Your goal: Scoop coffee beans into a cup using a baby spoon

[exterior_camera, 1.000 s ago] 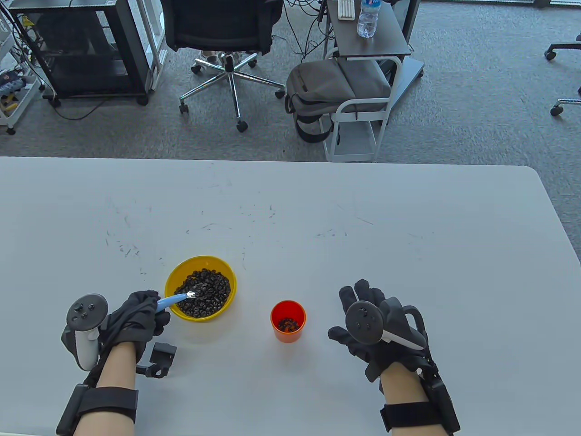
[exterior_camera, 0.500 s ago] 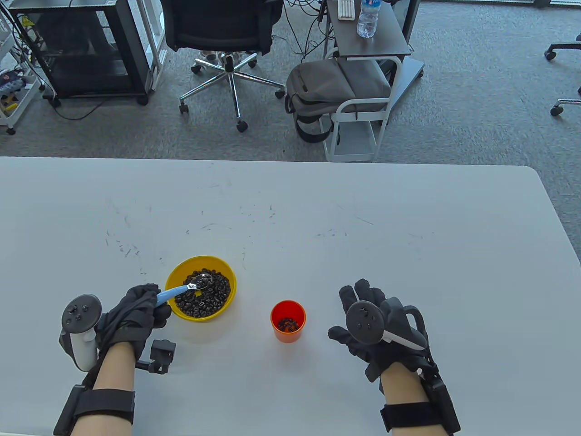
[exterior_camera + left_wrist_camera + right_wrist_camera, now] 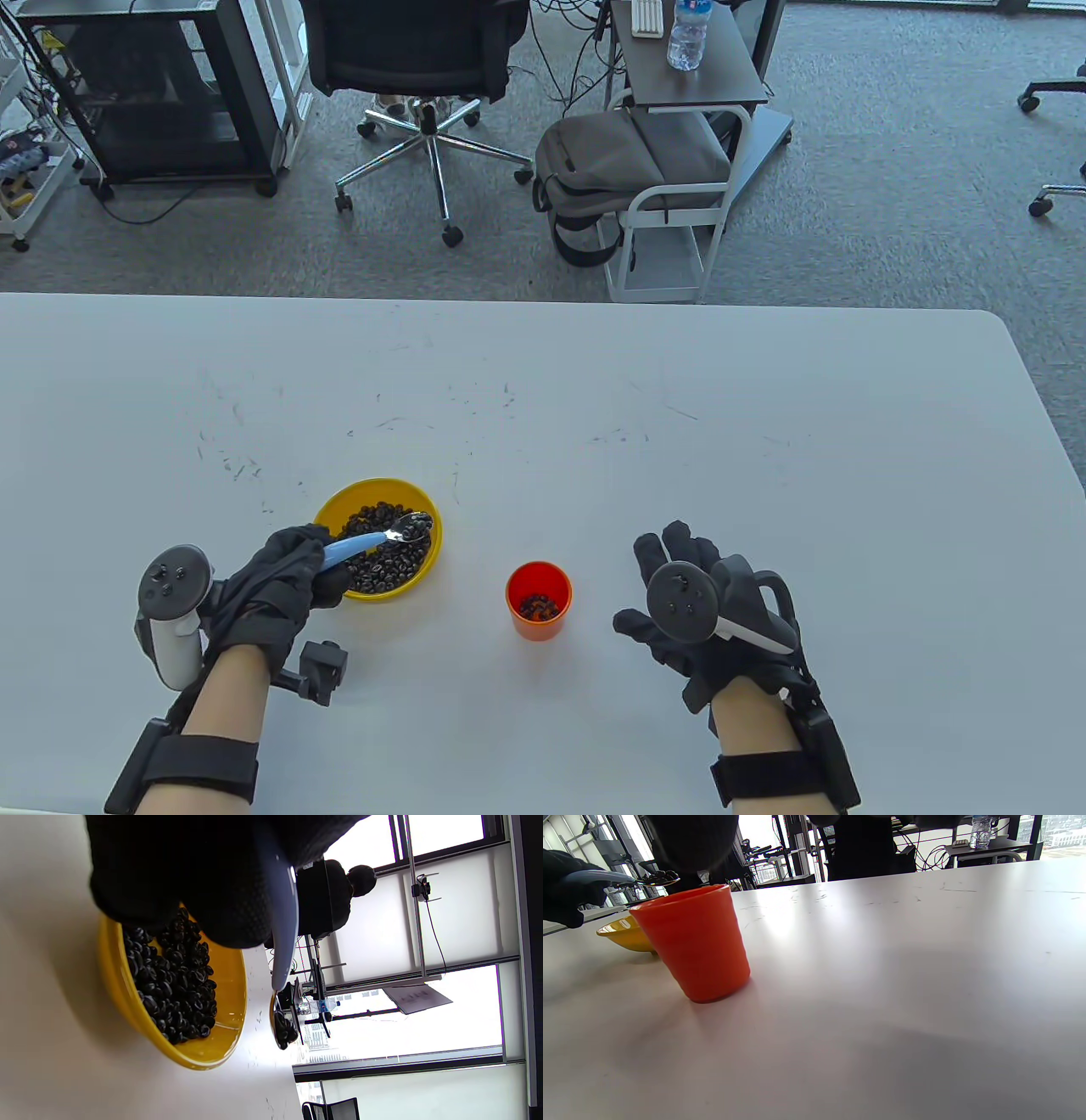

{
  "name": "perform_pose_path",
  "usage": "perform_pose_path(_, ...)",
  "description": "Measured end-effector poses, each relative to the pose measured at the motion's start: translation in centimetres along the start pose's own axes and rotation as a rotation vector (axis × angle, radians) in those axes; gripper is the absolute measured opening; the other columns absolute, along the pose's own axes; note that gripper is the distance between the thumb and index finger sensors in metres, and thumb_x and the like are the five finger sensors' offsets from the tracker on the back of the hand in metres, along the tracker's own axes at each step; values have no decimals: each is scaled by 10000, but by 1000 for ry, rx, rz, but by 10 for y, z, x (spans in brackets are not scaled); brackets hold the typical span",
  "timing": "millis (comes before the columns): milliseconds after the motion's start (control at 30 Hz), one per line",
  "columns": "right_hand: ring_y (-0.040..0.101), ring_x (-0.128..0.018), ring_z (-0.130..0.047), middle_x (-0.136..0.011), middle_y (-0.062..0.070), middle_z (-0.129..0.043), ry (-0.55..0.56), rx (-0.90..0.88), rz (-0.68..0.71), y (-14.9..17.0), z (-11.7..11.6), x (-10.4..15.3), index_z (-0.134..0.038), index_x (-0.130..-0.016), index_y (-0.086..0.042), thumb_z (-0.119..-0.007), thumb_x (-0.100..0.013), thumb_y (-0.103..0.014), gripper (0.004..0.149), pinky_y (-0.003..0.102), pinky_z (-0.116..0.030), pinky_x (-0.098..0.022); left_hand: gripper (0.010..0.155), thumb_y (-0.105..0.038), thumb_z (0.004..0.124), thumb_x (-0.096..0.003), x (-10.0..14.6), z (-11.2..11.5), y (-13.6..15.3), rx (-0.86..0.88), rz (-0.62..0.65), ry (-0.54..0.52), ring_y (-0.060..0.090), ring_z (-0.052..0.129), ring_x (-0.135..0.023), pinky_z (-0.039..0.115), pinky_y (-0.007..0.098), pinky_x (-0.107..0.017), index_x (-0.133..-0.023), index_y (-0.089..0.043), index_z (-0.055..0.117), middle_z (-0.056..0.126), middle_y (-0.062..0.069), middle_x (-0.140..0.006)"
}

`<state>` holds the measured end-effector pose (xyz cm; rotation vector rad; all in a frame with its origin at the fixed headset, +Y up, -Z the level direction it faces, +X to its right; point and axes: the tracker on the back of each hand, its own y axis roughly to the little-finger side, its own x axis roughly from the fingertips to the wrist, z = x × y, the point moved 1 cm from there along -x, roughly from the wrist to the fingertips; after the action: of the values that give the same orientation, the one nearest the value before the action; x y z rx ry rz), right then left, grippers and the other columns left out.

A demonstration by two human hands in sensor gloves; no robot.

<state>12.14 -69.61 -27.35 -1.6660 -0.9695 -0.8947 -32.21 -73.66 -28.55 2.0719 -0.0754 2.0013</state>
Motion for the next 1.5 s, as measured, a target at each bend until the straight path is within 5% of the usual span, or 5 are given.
perform_pose_path(667, 677, -910, -424, -1092, 410, -280, -5, 10, 4, -2, 0, 0, -321, -1104, 0, -687, -556, -541, 852, 776, -473, -611, 429, -176, 665, -617, 13, 82, -24, -121, 125, 291, 282, 1040, -588, 896, 482, -534, -1011, -10, 684, 803, 272, -881)
perform_pose_path(867, 676, -912, -421, -1092, 412, -278, -3, 30, 12, -5, 0, -1, -320, -1104, -3, -687, -556, -542, 851, 775, -473, -612, 425, -191, 688, -612, 17, 92, -31, -230, 263, 327, 291, 1024, -675, 874, 485, -590, -1014, -52, 687, 764, 249, -942)
perform_pose_path(1233, 679, -910, -418, -1092, 412, -278, -10, 32, 10, -6, 0, -1, -321, -1104, -1, -687, -556, -541, 851, 776, -472, -611, 428, -191, 708, -607, 18, 69, -41, -204, 366, 220, 320, 1009, -694, 852, 502, -597, -1012, -54, 698, 741, 257, -962)
perform_pose_path(1500, 679, -910, -416, -1092, 411, -277, 12, 22, 10, -5, 4, 1, -320, -1104, -2, -687, -555, -542, 853, 776, -472, -611, 428, -165, 732, -590, 18, 27, -47, -363, 415, 14, 367, 1003, -667, 837, 539, -571, -995, -25, 721, 746, 292, -943)
